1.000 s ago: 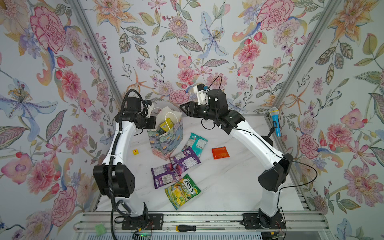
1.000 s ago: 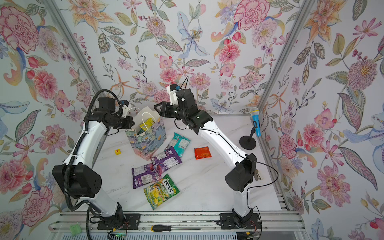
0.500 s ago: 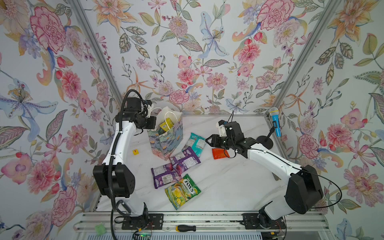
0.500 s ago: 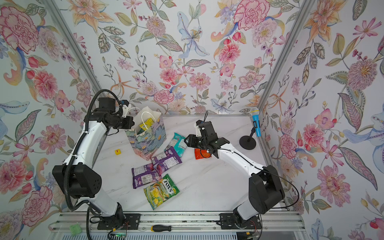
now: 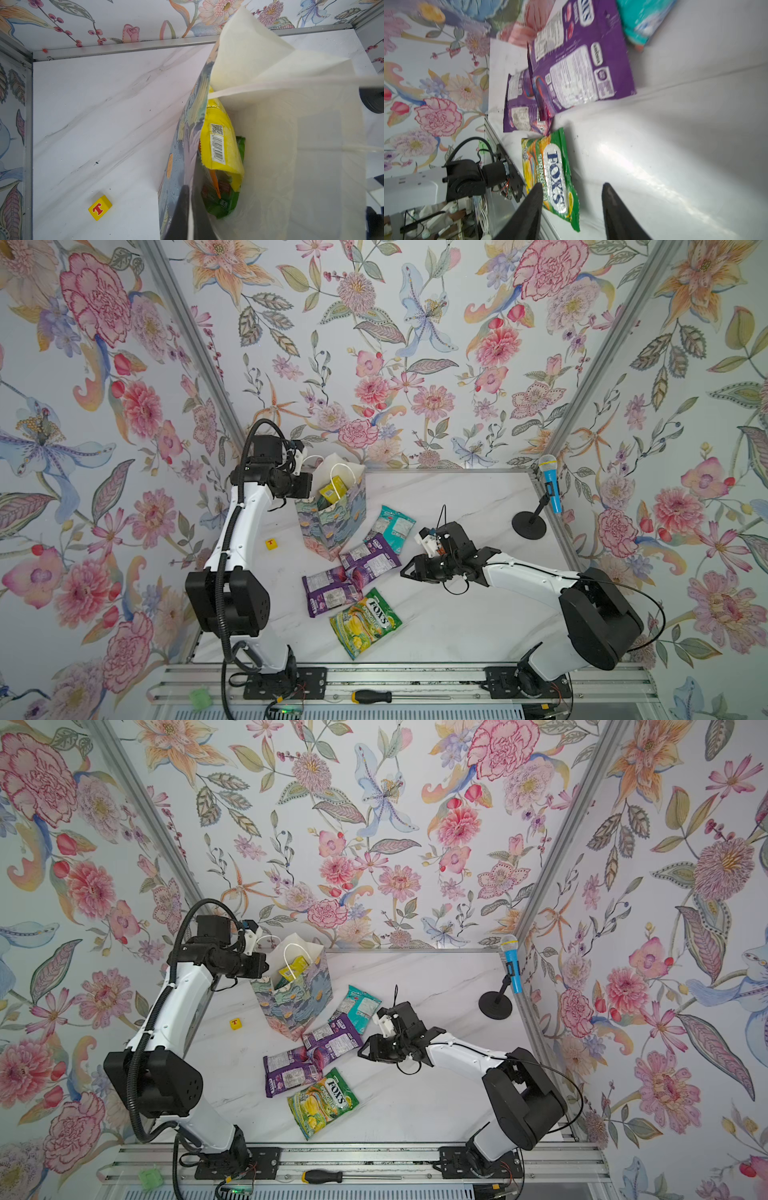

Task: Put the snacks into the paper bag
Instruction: 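Move the right gripper away from the bag toward the green Fox's packet, then grasp the green Fox's packet with the right gripper and lift it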

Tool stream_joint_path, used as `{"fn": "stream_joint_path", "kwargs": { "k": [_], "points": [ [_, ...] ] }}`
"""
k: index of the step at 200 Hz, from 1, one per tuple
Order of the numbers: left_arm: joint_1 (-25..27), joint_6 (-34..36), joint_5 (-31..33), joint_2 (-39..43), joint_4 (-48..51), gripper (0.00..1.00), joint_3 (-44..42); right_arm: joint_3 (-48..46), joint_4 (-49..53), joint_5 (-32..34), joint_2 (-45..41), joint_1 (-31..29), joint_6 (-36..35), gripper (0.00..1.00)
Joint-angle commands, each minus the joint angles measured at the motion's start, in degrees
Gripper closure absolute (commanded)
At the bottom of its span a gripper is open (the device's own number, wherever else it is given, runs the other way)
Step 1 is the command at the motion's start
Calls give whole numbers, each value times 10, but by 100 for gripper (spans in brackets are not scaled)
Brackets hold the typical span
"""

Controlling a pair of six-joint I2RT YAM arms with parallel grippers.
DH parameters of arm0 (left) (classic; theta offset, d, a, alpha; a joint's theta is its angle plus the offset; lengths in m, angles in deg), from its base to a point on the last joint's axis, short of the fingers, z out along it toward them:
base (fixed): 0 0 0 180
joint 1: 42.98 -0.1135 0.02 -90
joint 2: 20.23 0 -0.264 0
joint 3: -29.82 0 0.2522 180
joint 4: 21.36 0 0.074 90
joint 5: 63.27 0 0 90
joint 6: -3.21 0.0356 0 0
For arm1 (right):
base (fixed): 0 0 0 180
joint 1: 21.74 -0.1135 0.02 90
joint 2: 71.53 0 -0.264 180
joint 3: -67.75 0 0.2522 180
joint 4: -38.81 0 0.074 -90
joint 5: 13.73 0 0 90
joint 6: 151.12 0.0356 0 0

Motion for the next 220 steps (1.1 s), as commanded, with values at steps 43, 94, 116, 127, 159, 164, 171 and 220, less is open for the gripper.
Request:
{"fn": "stream_joint_path", "kwargs": {
  "k": [43,94,116,127,159,164,171,220],
  "points": [
    [5,-5,-8,20,-7,96,-9,-28,-16,-53,59,-60,2,51],
    [6,-5,-10,22,-8,96,-9,-17,-45,-81,113,-78,7,52],
    [6,-5,-10,23,-9,96,-9,-17,-63,-91,130,-85,17,52],
    [6,-5,-9,23,-8,96,-8,-18,-79,-97,137,-89,26,52],
    [6,-5,-10,23,-8,96,-9,-20,-120,-109,156,-96,52,57],
    [6,-5,-10,23,-8,96,-10,-20,-128,-111,158,-96,57,60],
    [6,-5,-10,23,-9,96,-10,-21,-139,-114,160,-97,62,68],
    [6,-4,-9,23,-8,96,-9,21,-68,-107,97,-94,33,100]
  ]
}}
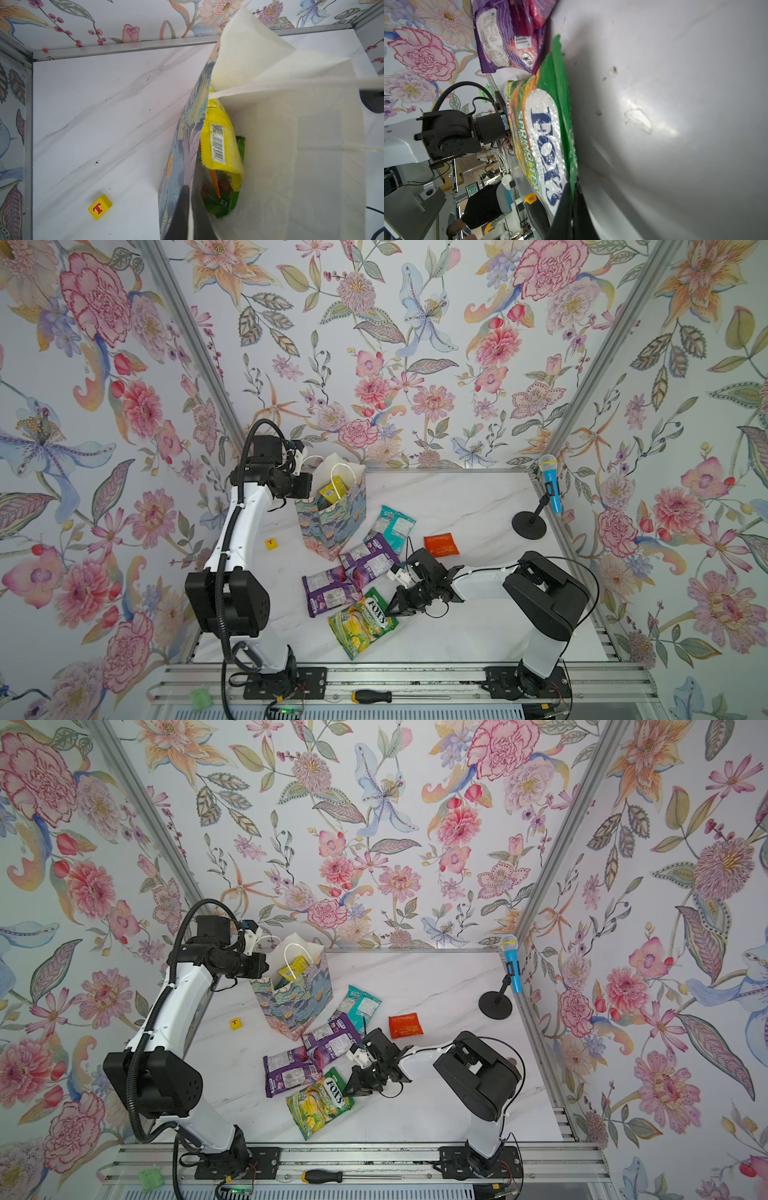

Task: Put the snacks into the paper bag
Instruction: 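Grasp the green Fox's packet with the right gripper and lift it, then carry the green packet above the bag opening with the right gripper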

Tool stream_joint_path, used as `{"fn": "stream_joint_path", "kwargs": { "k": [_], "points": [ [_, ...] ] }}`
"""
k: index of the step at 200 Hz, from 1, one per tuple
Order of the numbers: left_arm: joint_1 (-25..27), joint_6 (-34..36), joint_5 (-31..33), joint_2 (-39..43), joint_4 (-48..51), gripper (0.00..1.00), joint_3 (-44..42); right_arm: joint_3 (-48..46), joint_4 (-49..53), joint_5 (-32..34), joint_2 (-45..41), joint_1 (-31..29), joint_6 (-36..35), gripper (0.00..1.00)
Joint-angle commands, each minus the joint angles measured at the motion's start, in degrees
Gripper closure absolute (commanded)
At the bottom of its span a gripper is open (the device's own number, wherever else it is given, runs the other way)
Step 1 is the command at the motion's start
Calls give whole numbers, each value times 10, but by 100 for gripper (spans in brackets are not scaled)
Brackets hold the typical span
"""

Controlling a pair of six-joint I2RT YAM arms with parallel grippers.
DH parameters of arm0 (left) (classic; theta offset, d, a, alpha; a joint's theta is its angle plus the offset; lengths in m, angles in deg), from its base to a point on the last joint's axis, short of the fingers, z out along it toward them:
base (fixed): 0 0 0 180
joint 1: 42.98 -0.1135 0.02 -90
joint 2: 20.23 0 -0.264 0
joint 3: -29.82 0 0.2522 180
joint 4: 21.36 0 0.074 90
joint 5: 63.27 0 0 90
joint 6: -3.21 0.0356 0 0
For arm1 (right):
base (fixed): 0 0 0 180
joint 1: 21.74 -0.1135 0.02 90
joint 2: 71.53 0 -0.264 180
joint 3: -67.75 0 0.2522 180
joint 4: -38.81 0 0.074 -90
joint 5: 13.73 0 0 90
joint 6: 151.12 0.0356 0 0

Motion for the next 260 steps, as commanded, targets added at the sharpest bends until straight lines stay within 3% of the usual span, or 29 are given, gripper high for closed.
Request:
{"fn": "stream_joint_path", "kwargs": {
  "k": [1,31,120,178,260],
  "points": [
    [6,-4,-10,21,-8,96,-7,37,50,0,-54,-1,-25,100],
    [6,-3,-9,22,-8,96,-8,98,138,19,-126,4,-61,100],
    [6,-5,-11,19,-7,96,-7,278,207,44,-208,66,-73,100],
    [5,-5,-13,19,-8,96,-8,421,206,191,-181,93,-116,100],
    [5,-4,-12,25,-8,96,-7,666,226,269,-33,113,-165,100]
  ]
}}
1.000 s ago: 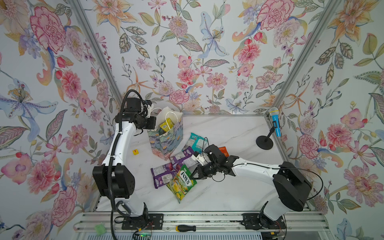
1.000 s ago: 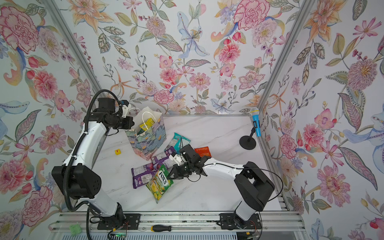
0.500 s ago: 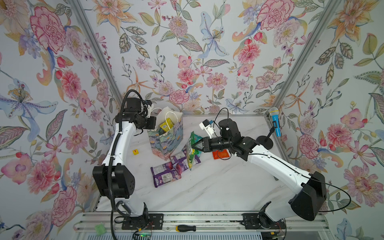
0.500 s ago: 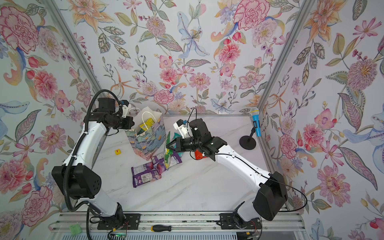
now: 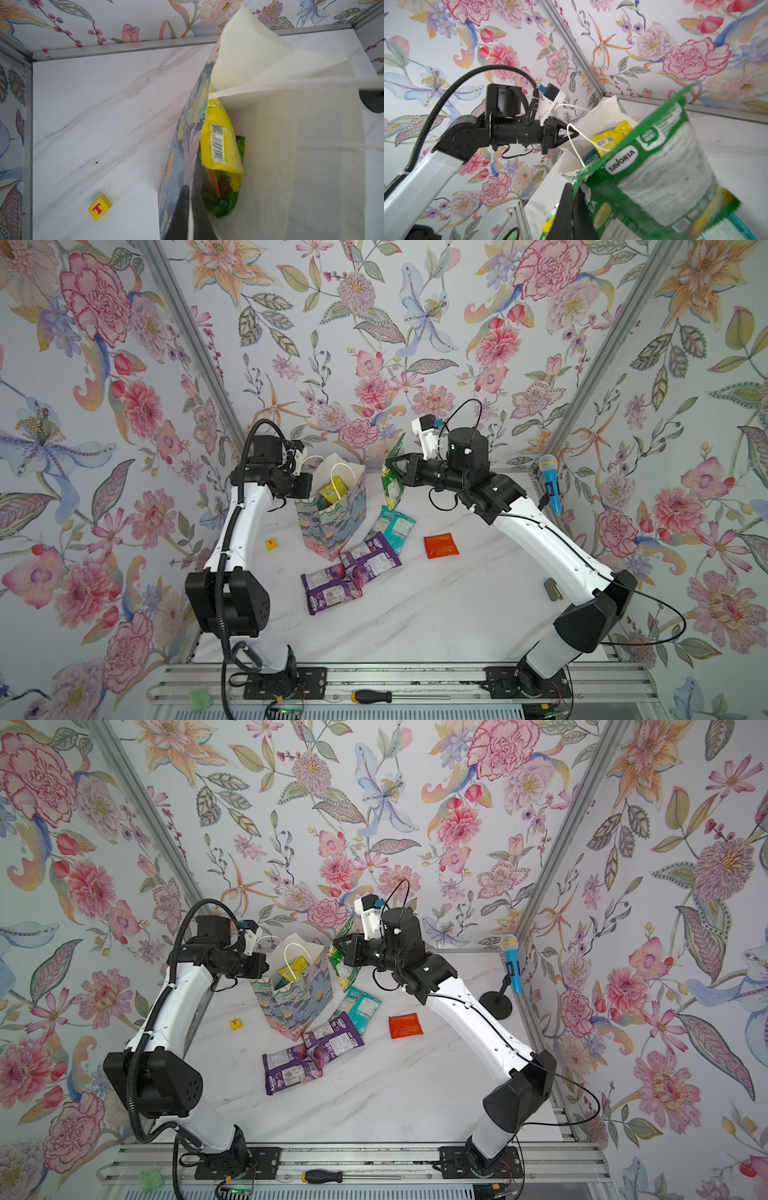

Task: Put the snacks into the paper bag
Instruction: 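Carry the green packet above the bag opening with the right gripper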

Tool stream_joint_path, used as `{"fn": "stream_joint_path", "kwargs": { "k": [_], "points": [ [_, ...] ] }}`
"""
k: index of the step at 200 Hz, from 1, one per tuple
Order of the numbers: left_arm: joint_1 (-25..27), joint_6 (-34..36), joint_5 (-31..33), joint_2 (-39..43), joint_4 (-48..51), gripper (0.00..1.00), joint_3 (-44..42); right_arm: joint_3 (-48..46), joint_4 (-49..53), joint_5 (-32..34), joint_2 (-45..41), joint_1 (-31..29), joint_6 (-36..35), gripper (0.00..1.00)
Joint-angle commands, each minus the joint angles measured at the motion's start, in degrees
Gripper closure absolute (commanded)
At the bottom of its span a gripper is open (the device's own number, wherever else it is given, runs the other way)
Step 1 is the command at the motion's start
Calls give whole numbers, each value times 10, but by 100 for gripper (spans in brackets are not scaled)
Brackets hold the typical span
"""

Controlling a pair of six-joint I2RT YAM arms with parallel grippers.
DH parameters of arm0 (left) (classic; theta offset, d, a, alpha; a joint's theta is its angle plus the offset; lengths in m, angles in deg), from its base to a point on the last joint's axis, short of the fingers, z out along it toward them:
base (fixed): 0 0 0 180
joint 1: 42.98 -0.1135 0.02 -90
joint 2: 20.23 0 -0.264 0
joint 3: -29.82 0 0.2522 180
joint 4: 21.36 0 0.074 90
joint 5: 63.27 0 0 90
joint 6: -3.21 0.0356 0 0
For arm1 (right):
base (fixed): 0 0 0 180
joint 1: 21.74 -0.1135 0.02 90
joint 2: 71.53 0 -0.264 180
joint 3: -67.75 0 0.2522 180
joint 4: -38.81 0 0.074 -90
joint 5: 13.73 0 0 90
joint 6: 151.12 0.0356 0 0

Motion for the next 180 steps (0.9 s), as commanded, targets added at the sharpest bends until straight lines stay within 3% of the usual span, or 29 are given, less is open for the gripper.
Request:
{"fn": "stream_joint_path", "kwargs": {
  "k": [1,49,108,180],
  "points": [
    [5,-4,-12,24,-8,96,-6,69,-2,37,33,3,-37,100],
    [5,-5,-14,22,-9,95,-3,206,19,78,120,5,-59,100],
    [5,-6,-12,21,-9,94,0,372,26,75,225,4,-54,100],
    [5,-7,-11,19,-10,94,-4,429,-52,41,293,-6,-9,100]
  ]
}}
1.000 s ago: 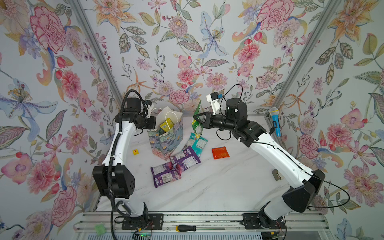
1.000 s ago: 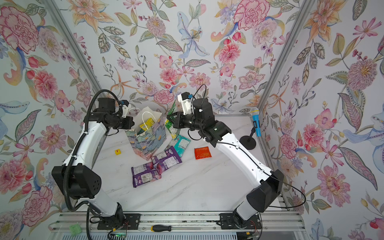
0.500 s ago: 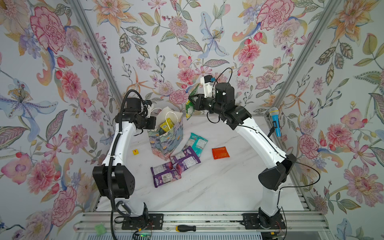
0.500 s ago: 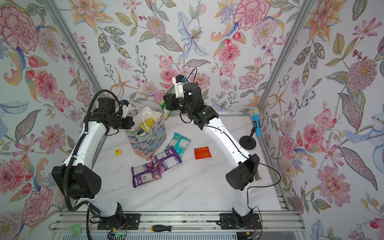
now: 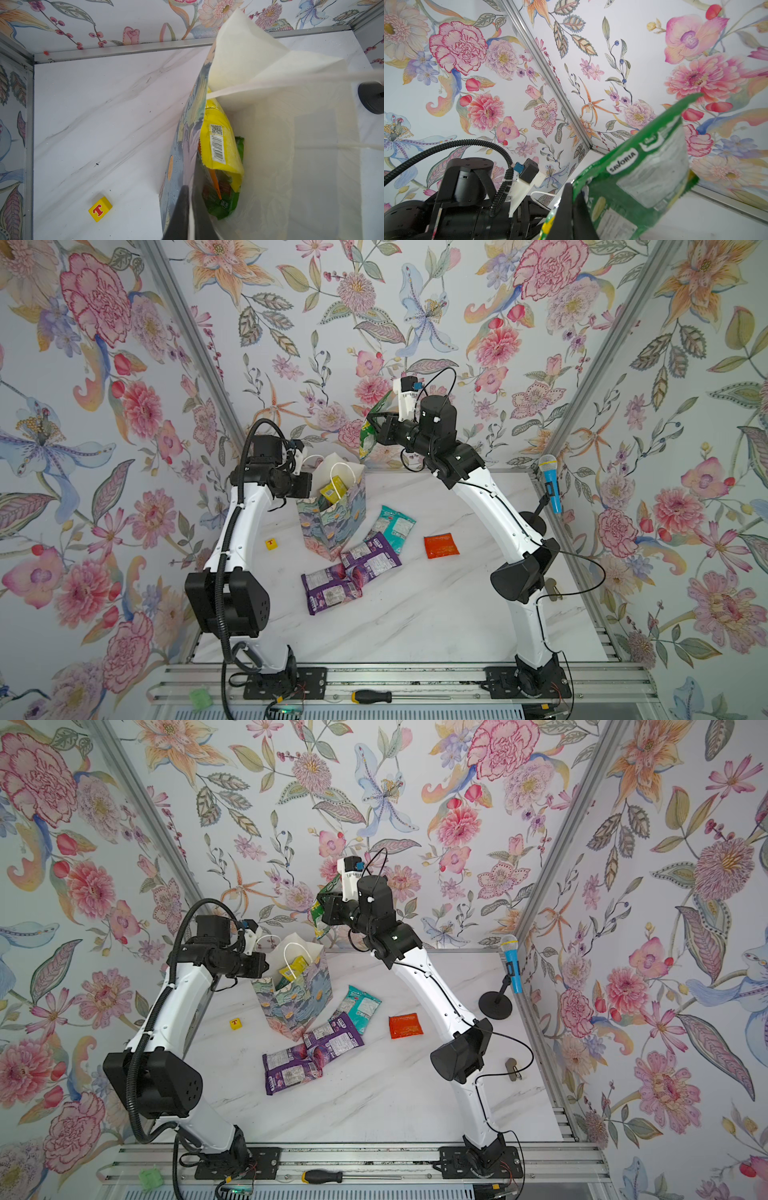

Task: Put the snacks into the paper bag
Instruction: 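Carry the green packet above the bag opening with the right gripper, then lower the green packet into the bag and open the right gripper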

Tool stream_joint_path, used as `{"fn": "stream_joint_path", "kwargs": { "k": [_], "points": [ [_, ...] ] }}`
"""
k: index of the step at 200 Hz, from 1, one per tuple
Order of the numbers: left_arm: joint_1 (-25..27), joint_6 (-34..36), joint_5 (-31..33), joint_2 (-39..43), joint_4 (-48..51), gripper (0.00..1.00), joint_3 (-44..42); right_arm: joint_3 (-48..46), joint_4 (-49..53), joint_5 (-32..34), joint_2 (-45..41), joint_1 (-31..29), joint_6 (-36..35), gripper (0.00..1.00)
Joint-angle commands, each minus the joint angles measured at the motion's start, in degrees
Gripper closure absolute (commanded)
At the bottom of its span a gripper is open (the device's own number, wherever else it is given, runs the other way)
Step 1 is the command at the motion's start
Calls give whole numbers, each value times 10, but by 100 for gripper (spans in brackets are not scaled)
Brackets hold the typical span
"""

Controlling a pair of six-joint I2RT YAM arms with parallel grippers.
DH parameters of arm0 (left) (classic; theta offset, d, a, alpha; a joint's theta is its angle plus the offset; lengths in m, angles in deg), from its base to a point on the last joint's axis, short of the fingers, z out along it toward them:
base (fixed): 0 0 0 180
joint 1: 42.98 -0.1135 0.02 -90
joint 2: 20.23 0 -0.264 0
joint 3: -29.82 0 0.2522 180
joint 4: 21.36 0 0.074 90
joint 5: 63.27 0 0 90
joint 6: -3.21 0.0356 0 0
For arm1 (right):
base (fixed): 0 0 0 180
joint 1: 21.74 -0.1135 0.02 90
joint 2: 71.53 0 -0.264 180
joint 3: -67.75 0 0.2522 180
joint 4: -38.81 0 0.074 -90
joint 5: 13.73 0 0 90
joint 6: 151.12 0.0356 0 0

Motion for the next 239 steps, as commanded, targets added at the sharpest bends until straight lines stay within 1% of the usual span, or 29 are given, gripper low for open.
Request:
{"fn": "stream_joint_path", "kwargs": {
  "k": [1,30,72,111,192,239],
  "points": [
    [5,-6,-12,18,-6,94,-4,41,-59,-26,19,-8,20,100],
    [5,-6,-12,18,-6,94,-4,55,-66,-37,35,-18,22,100],
    [5,-7,-15,19,-7,94,-5,60,-105,-20,49,-30,22,100],
    [5,-8,-16,20,-8,94,-6,76,-120,-27,67,-43,38,100],
    [5,-5,-13,18,-8,94,-7,71,-71,-66,58,-68,26,100],
    [6,-5,-15,19,-8,94,-7,25,-49,-80,32,-82,14,100]
  ]
}}
